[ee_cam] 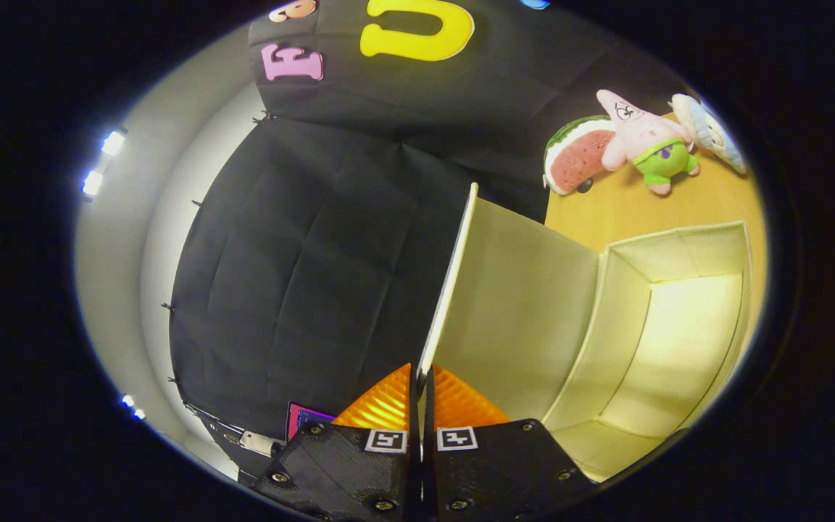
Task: Open the storage box then place both shoes into the box .Put the left shoe in first, then the right shoe, with the right side of both shoes facing outward in a uniform manner.
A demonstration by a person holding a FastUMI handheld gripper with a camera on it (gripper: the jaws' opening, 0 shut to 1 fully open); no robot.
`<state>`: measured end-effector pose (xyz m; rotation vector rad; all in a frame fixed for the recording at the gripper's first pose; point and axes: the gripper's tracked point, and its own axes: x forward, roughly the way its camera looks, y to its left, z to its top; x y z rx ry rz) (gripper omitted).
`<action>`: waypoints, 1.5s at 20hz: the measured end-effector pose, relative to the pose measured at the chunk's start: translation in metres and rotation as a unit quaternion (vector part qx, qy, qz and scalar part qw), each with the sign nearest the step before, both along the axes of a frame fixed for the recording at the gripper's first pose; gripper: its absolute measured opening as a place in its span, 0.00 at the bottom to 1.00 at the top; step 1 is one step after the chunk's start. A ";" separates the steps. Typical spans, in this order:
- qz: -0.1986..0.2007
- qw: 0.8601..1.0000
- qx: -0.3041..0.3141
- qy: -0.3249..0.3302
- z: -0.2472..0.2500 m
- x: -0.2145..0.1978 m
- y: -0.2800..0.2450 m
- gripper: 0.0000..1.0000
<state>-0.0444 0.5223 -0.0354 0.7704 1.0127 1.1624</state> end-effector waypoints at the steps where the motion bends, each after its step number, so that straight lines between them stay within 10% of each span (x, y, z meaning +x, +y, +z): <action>1: 0.003 1.000 -0.005 0.000 -0.006 -0.001 0.015 0.01; 16: 0.027 0.982 -0.189 0.005 -0.153 -0.027 0.143 0.02; 21: 0.028 0.975 -0.221 -0.020 -0.152 -0.018 0.131 0.26; 30: -0.040 0.967 -0.232 -0.098 -0.084 0.019 -0.002 0.27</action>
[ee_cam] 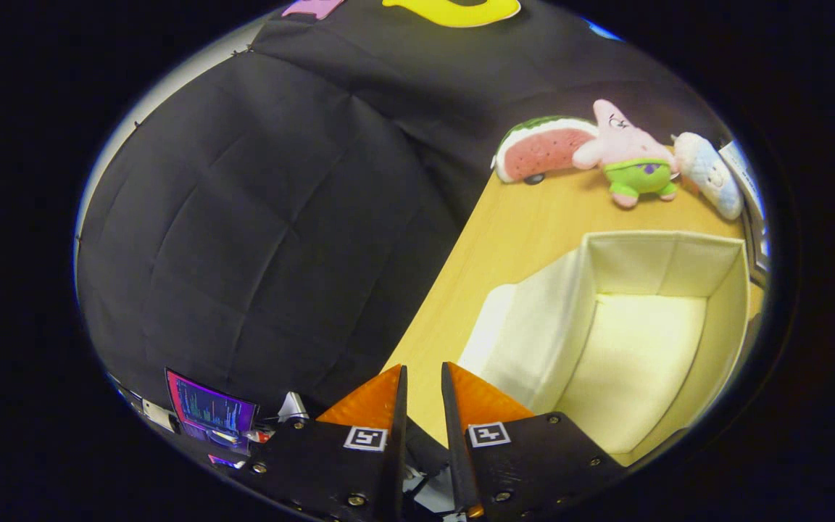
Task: Open the storage box then place both shoes into the box .Put the left shoe in first, then the right shoe, with the right side of both shoes facing outward in a uniform manner.
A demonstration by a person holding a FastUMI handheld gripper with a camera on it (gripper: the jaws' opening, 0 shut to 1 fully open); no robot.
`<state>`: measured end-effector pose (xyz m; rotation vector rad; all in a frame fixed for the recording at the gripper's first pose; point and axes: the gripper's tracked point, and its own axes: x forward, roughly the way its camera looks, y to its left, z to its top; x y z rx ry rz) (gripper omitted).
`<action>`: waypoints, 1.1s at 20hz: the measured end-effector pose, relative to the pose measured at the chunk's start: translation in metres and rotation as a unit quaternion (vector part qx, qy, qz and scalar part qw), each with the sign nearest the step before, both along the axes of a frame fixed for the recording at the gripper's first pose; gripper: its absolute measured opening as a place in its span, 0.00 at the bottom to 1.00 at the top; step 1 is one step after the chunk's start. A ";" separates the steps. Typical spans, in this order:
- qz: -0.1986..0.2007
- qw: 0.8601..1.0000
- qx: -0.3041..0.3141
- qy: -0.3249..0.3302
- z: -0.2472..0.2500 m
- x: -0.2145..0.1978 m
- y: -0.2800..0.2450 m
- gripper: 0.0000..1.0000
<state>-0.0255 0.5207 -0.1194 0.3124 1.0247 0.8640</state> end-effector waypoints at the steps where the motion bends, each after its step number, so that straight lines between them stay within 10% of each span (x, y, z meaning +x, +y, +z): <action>1: -0.009 1.000 -0.001 -0.004 0.004 0.004 -0.019 0.27; 22: -0.187 0.969 -0.155 -0.042 -0.063 0.040 -0.326 0.34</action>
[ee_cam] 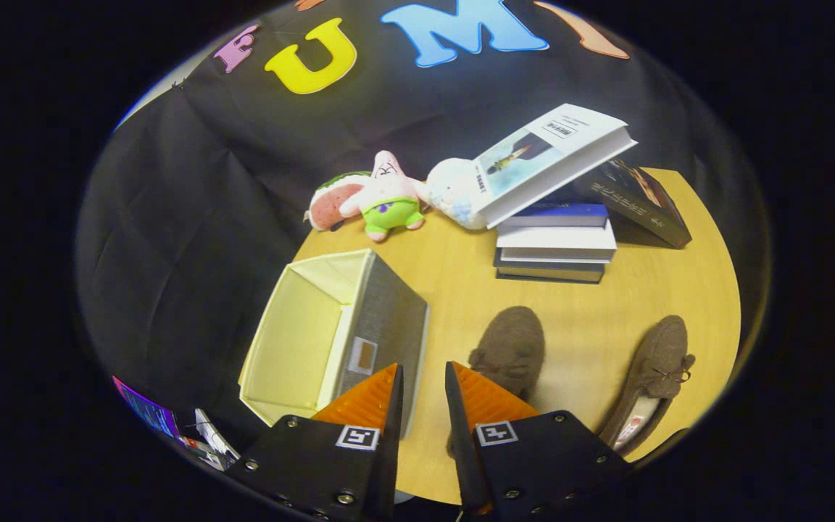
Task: Open the storage box then place both shoes into the box .Put the left shoe in first, then the right shoe, with the right side of both shoes facing outward in a uniform manner.
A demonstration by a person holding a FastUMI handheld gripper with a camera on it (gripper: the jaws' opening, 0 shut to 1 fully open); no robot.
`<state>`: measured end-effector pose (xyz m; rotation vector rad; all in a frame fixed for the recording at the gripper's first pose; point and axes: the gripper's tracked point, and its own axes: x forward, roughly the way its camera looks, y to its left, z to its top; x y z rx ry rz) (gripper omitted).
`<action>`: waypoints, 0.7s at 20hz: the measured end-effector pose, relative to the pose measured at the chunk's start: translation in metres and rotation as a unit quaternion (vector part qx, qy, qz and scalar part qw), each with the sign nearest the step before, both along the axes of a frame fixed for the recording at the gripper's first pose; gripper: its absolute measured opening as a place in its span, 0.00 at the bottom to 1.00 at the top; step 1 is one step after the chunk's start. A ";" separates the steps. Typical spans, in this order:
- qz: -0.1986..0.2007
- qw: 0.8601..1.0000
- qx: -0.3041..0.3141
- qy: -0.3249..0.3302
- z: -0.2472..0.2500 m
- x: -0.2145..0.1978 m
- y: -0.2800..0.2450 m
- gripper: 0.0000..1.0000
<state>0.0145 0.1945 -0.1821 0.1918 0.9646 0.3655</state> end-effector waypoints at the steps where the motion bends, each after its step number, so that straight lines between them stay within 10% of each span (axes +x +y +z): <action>1: -0.007 1.000 -0.012 0.003 -0.007 -0.003 -0.012 0.34; 5: -0.016 0.998 -0.050 0.017 -0.044 -0.018 -0.042 0.34; 7: -0.012 0.998 -0.061 0.031 -0.062 -0.025 -0.043 0.63; 14: -0.021 0.994 -0.090 0.050 -0.097 -0.022 -0.056 0.63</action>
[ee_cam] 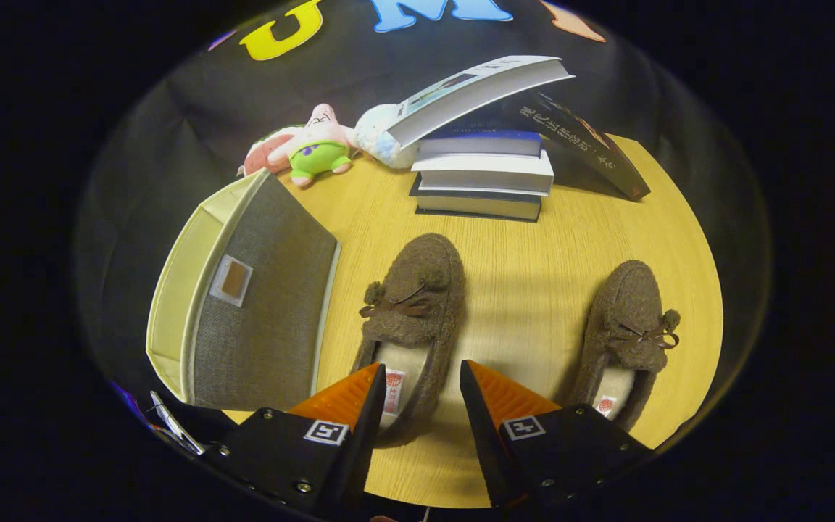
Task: Open the storage box then place both shoes into the box .Put the left shoe in first, then the right shoe, with the right side of both shoes facing outward in a uniform manner.
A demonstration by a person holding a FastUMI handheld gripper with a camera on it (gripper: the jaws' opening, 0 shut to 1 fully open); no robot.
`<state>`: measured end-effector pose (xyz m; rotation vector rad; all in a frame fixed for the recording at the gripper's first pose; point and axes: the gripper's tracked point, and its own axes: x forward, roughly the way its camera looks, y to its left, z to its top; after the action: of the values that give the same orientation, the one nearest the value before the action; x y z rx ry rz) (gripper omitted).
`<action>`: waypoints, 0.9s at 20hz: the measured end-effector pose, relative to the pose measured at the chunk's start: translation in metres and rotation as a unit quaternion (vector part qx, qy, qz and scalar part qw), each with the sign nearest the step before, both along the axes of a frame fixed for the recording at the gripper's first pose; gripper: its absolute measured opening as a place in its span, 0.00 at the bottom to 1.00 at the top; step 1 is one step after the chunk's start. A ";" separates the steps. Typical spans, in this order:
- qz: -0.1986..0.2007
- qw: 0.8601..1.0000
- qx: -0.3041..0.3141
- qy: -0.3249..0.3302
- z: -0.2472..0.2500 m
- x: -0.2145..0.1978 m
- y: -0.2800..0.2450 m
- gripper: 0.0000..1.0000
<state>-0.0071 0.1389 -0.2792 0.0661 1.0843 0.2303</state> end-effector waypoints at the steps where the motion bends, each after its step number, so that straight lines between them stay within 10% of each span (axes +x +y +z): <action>1: -0.003 1.000 -0.003 0.002 -0.005 0.004 -0.001 0.63; 8: -0.017 0.999 -0.037 0.035 -0.042 0.032 -0.011 0.62; 13: -0.020 0.999 -0.029 0.034 -0.044 0.035 -0.003 0.00; 18: -0.043 0.999 0.010 0.021 0.003 0.039 0.008 0.01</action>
<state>0.0319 0.1468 -0.2761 0.1356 1.1191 0.1621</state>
